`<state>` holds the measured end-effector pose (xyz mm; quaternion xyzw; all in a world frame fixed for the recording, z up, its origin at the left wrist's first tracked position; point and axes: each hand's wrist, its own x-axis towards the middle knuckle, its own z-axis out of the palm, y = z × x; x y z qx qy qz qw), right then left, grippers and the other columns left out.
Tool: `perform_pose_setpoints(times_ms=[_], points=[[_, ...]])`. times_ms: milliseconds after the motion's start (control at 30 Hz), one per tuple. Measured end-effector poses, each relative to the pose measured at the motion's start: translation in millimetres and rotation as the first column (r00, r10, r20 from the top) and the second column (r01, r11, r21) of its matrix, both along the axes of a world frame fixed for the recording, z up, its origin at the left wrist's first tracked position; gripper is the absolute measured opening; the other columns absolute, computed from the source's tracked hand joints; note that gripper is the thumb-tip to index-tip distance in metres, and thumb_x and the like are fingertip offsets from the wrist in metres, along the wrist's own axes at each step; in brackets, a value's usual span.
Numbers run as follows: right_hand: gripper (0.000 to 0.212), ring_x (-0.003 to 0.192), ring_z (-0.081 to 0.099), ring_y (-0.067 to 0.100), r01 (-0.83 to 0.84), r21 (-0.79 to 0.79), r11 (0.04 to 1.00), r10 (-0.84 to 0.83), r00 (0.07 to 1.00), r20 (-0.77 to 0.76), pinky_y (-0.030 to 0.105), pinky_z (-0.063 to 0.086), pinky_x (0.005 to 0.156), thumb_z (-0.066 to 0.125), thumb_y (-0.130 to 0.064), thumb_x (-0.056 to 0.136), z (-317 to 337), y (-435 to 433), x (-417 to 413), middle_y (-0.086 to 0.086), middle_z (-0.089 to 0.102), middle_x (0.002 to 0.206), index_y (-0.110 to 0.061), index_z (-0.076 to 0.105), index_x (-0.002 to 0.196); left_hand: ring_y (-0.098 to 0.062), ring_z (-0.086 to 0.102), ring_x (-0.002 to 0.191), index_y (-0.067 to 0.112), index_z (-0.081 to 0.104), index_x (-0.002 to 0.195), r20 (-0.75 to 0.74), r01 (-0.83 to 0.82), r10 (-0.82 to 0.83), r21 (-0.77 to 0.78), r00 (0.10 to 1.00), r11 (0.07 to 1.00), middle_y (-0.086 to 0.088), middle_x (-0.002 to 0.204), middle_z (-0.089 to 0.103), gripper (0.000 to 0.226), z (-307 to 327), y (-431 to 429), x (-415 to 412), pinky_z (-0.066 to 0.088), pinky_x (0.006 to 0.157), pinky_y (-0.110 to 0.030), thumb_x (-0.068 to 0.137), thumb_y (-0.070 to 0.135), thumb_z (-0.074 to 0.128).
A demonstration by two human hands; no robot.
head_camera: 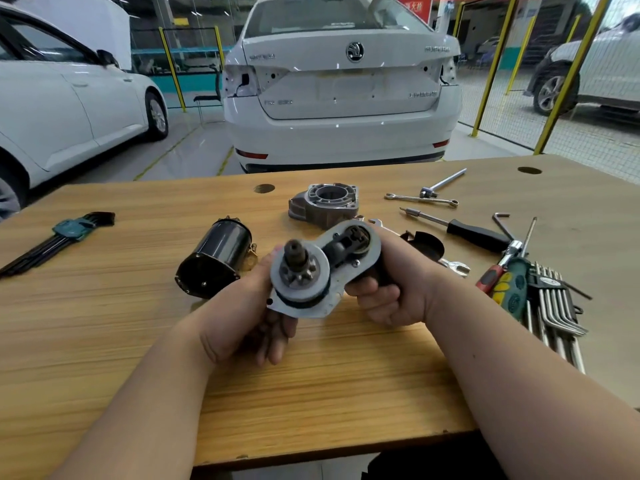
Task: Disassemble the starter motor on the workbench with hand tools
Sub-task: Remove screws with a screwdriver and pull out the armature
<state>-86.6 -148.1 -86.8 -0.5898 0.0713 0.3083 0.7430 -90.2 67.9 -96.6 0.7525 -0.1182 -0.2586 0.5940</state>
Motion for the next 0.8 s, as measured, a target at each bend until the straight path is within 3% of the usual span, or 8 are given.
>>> perform_pose_setpoints(times_ms=[267, 500, 633, 800], points=[[0.039, 0.027, 0.028, 0.004, -0.118, 0.105, 0.988, 0.117, 0.993, 0.011, 0.011, 0.019, 0.033, 0.049, -0.054, 0.074, -2.2, 2.3, -0.2, -0.004, 0.039, 0.042, -0.020, 0.048, 0.056, -0.020, 0.046, 0.032, 0.008, 0.060, 0.057, 0.077, 0.061, -0.056, -0.069, 0.995, 0.996, -0.015, 0.054, 0.053, 0.076, -2.7, 5.0, -2.3, 0.032, 0.036, -0.017, 0.082, 0.074, 0.032], [0.039, 0.028, 0.027, 0.004, -0.121, 0.118, 0.986, 0.114, 0.991, 0.066, 0.012, 0.015, 0.035, 0.047, -0.053, 0.072, -1.8, 1.9, -1.9, -0.004, 0.039, 0.041, -0.020, 0.051, 0.052, -0.019, 0.043, 0.032, 0.004, 0.058, 0.063, 0.180, 0.076, -0.056, -0.105, 0.982, 0.992, -0.017, 0.052, 0.050, 0.079, -4.6, 6.0, -0.5, 0.031, 0.036, -0.016, 0.077, 0.079, 0.037], [0.052, 0.029, 0.028, 0.006, -0.099, 0.131, 0.986, 0.078, 0.985, 0.152, 0.012, 0.019, 0.036, 0.044, -0.064, 0.077, -1.6, -0.9, -0.3, -0.004, 0.039, 0.042, -0.021, 0.053, 0.049, -0.019, 0.042, 0.033, 0.011, 0.060, 0.058, 0.246, 0.031, -0.017, -0.053, 0.969, 0.998, -0.020, 0.055, 0.052, 0.085, -5.4, 4.3, -0.7, 0.030, 0.035, -0.017, 0.065, 0.094, 0.040], [0.056, 0.030, 0.033, 0.007, -0.107, 0.215, 0.971, 0.068, 0.981, 0.180, 0.012, 0.024, 0.035, 0.053, -0.071, 0.073, -1.0, -3.2, -0.4, -0.002, 0.042, 0.043, -0.018, 0.051, 0.054, -0.022, 0.041, 0.037, -0.009, 0.060, 0.093, 0.312, 0.069, -0.073, 0.026, 0.947, 0.997, -0.034, 0.056, 0.049, 0.113, -8.0, 5.4, 2.6, 0.032, 0.038, -0.018, 0.064, 0.097, 0.035]])
